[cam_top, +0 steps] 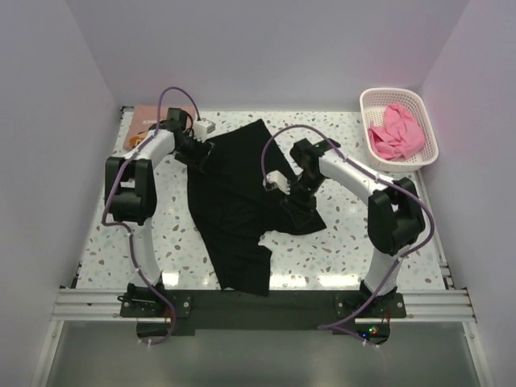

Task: Fold and stack the t-shirts
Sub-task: Flatten the tshirt out

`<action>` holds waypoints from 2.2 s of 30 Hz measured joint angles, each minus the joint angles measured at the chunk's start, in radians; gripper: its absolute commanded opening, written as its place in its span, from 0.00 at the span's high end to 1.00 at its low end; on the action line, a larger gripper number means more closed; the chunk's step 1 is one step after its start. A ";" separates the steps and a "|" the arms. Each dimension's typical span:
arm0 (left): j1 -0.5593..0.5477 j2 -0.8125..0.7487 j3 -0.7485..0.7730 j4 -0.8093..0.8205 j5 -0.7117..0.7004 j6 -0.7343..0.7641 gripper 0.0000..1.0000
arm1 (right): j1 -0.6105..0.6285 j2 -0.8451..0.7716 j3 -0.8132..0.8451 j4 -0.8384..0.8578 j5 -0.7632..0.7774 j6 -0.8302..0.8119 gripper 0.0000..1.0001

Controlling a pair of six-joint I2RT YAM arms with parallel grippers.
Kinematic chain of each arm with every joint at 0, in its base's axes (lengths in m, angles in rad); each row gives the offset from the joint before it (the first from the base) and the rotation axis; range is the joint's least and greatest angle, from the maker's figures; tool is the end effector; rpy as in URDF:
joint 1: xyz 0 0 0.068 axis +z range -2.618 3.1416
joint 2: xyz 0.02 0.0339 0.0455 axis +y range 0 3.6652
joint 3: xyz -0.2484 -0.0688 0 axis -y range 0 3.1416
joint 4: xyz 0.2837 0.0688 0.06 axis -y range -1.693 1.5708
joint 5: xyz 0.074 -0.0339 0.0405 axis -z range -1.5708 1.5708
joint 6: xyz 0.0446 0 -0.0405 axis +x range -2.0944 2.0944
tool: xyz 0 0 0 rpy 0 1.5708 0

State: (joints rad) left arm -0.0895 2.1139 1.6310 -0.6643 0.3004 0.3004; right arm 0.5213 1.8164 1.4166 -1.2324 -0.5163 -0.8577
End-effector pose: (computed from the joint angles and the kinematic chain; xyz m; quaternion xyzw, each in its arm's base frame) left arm 0.4723 -0.0556 0.1413 0.2181 0.9422 -0.1236 0.2221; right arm 0.2996 0.1975 0.1867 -0.6087 0.7506 0.2565 0.0135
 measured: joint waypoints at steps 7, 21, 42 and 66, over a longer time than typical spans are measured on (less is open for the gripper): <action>0.002 -0.254 -0.231 -0.091 0.149 0.140 0.23 | -0.097 0.061 0.091 0.068 0.003 0.029 0.43; -0.179 -0.481 -0.661 -0.070 0.106 0.320 0.40 | -0.070 0.050 -0.141 0.353 0.186 0.027 0.56; -0.007 0.056 0.091 -0.007 0.032 0.236 0.40 | -0.094 -0.032 -0.246 0.362 0.242 0.093 0.50; 0.022 -0.669 -0.583 -0.214 0.297 0.515 0.35 | 0.072 -0.212 -0.413 0.391 0.364 0.171 0.62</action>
State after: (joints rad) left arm -0.0677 1.4452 1.0477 -0.8787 0.5976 0.8150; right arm 0.5934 1.6047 1.0035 -0.8417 -0.1520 -0.6865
